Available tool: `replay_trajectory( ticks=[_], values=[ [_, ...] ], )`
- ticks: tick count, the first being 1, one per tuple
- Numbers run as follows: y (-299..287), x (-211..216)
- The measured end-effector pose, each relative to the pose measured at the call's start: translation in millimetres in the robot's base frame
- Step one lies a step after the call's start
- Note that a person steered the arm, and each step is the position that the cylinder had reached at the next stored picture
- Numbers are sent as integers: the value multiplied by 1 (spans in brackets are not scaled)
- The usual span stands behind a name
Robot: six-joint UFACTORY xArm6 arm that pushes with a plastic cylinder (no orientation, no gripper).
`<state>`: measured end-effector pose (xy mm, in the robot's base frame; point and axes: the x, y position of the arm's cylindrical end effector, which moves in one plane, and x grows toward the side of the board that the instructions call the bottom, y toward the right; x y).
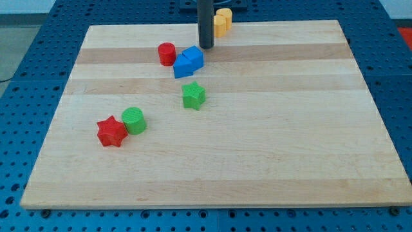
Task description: Move the blue blocks close to the red star
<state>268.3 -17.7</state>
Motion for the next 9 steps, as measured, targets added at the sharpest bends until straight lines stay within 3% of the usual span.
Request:
replay_trajectory(
  ticks=[3,9],
  values=[
    [-29,32],
    [-151,159]
  ],
)
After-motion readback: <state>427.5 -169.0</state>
